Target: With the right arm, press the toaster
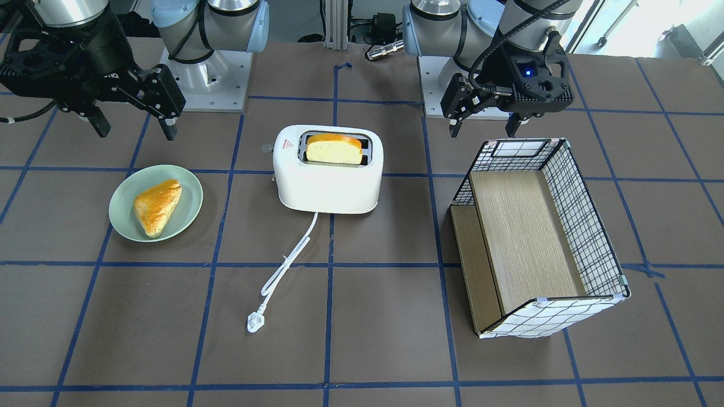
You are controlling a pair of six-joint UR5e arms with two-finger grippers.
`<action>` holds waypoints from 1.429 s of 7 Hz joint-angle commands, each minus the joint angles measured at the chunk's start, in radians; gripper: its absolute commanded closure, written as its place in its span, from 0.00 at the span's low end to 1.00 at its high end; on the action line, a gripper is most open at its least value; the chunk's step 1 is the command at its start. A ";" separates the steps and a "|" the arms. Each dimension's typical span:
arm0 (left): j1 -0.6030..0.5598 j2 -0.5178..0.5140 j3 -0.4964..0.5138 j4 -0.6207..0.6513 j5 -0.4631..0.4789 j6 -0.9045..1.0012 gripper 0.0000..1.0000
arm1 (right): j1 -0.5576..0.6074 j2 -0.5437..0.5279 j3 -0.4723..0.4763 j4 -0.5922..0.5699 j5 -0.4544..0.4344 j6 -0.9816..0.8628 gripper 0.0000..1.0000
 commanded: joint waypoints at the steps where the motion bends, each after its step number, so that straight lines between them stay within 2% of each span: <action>1: 0.000 0.000 0.000 0.000 -0.001 0.000 0.00 | 0.000 0.000 0.000 -0.001 0.000 -0.001 0.00; 4: 0.000 0.000 0.000 0.001 0.000 0.000 0.00 | 0.000 -0.021 0.011 0.034 -0.005 0.007 0.00; 5: 0.000 0.000 0.000 0.001 0.000 0.000 0.00 | 0.000 -0.085 0.015 0.180 -0.053 0.054 0.20; 6: 0.000 0.000 0.000 0.001 0.000 0.000 0.00 | 0.002 -0.122 0.020 0.311 -0.046 0.157 0.55; 7: 0.000 0.000 0.000 0.001 0.000 0.000 0.00 | 0.003 -0.152 0.021 0.420 -0.038 0.181 1.00; 8: 0.000 0.000 0.000 0.000 0.000 0.000 0.00 | 0.003 -0.182 0.031 0.486 0.022 0.178 1.00; 9: 0.000 0.000 0.000 0.001 0.000 0.000 0.00 | 0.003 -0.204 0.073 0.470 0.044 0.178 1.00; 10: 0.000 0.000 0.000 0.001 0.000 0.000 0.00 | 0.002 -0.230 0.142 0.359 0.055 0.178 1.00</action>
